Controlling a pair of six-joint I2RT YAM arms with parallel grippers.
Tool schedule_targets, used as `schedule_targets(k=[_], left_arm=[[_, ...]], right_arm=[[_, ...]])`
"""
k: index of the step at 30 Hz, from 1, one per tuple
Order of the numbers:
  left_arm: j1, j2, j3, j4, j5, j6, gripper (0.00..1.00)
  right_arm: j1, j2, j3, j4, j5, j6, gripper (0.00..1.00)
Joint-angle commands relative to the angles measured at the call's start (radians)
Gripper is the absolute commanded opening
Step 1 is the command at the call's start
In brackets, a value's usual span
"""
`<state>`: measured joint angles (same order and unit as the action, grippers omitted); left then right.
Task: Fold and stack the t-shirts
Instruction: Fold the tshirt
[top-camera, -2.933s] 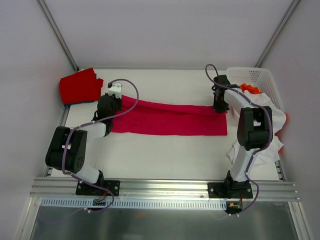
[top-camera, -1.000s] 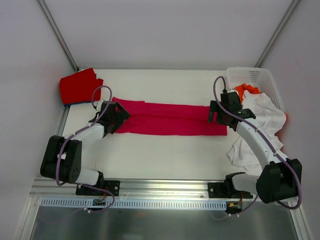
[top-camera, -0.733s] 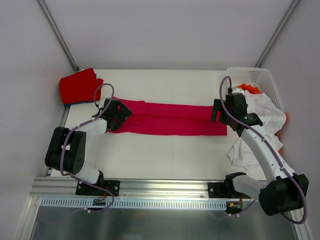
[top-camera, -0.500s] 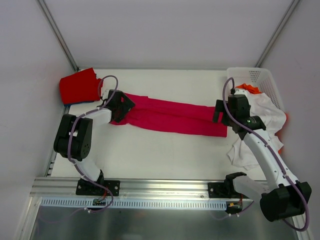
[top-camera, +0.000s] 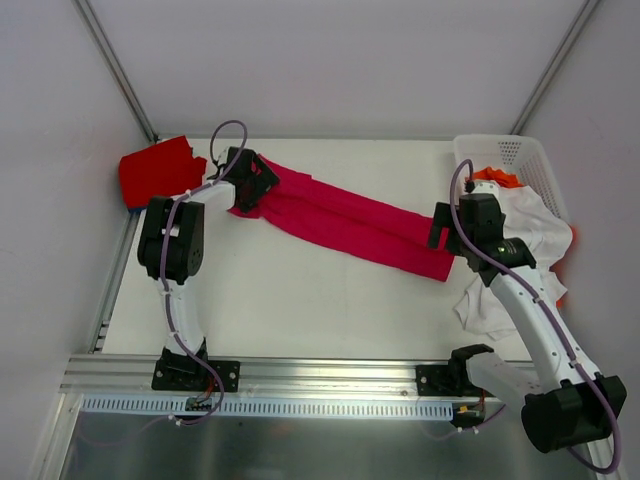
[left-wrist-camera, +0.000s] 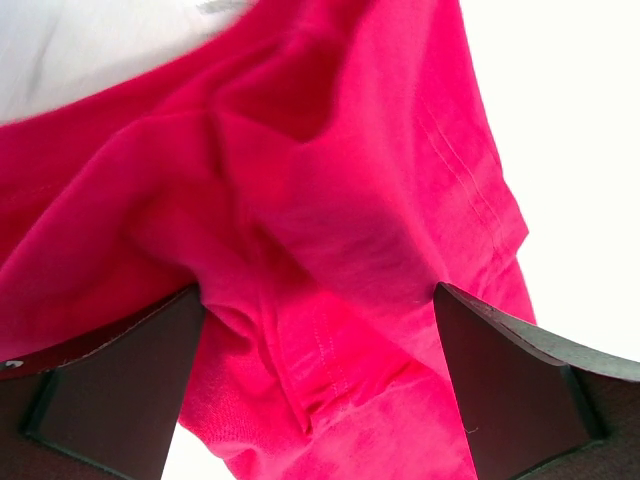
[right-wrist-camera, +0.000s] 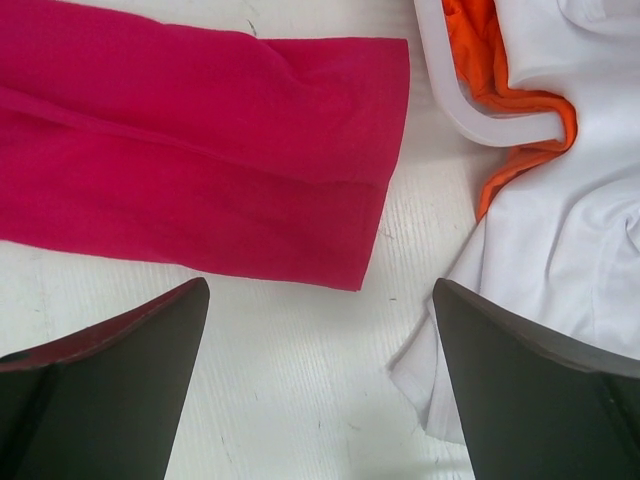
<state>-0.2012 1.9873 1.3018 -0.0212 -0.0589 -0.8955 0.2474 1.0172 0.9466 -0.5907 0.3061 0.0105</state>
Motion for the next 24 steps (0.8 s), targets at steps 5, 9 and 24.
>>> schedule_targets(k=[5,9,24], left_arm=[[0.065,0.261,0.368,-0.052,0.083,0.035,0.99],[0.082,0.430,0.606,-0.054,0.155,0.049,0.99],[0.184,0.743,0.913,1.064,0.403,-0.609,0.99]], right_arm=[[0.007,-0.109,-0.074,0.032,-0.077,0.065,0.99],[0.012,-0.166,-0.118,0.048,-0.114,0.086,0.99],[0.041,-0.196,-0.198,0.042,-0.131,0.131,0.99]])
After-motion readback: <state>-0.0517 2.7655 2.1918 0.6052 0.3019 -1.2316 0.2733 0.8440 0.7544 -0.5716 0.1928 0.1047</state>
